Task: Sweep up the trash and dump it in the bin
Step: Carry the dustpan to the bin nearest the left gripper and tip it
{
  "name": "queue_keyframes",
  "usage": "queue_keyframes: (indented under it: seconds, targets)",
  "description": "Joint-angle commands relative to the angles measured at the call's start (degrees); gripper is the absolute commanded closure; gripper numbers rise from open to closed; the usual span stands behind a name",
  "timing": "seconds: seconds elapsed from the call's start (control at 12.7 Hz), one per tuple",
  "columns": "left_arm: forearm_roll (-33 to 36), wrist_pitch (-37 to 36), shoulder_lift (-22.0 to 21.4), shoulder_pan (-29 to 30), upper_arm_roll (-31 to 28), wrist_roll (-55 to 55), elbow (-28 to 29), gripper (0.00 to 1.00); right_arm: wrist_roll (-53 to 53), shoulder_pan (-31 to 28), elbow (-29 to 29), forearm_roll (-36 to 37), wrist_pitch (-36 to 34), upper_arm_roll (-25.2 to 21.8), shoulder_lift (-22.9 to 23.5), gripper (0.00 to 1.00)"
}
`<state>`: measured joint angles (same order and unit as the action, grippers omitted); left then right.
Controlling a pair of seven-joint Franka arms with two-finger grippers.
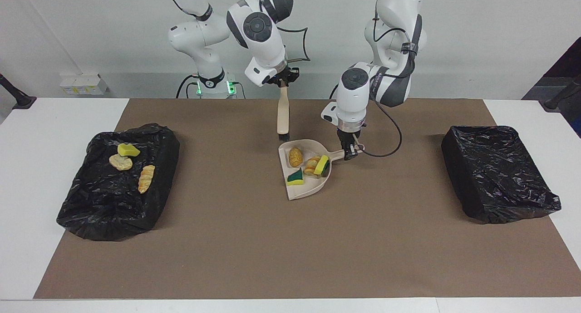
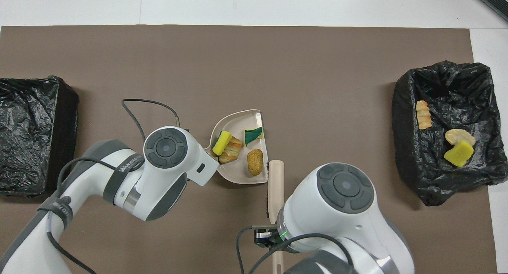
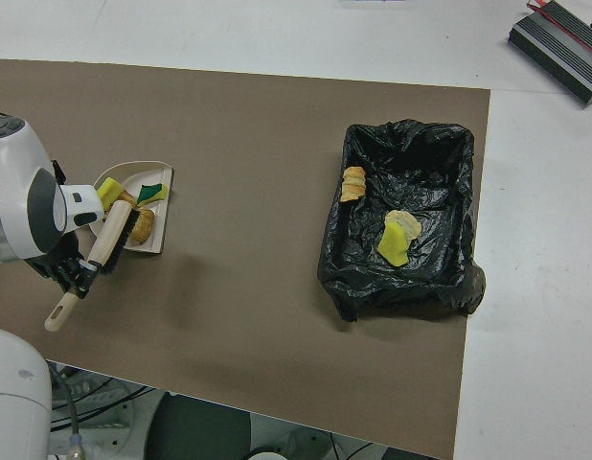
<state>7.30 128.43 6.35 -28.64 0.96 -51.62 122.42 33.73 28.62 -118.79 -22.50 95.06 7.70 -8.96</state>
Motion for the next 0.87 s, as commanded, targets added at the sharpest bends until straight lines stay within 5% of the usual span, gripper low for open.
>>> queue_keyframes:
  seconds: [0.0, 0.24, 0.79]
  targets:
    - [0.88, -0.02, -4.75, 4.54, 0.18, -6.97, 1.06, 1.0, 1.17, 1.43, -6.52, 1.5, 5.82, 0.3, -3.51, 1.0]
    - [0.79, -3.61, -9.67, 11.39, 0.27, -16.99, 0.63, 1.0, 3.7, 7.74, -11.19, 1.58, 16.35, 0.3, -1.16, 1.0]
    - [-3.51, -16.36, -12.06, 33.0, -0.17, -30.82, -7.72, 1.0, 4.06, 11.28, -20.25, 5.1, 22.89, 0.3, -0.19, 1.0]
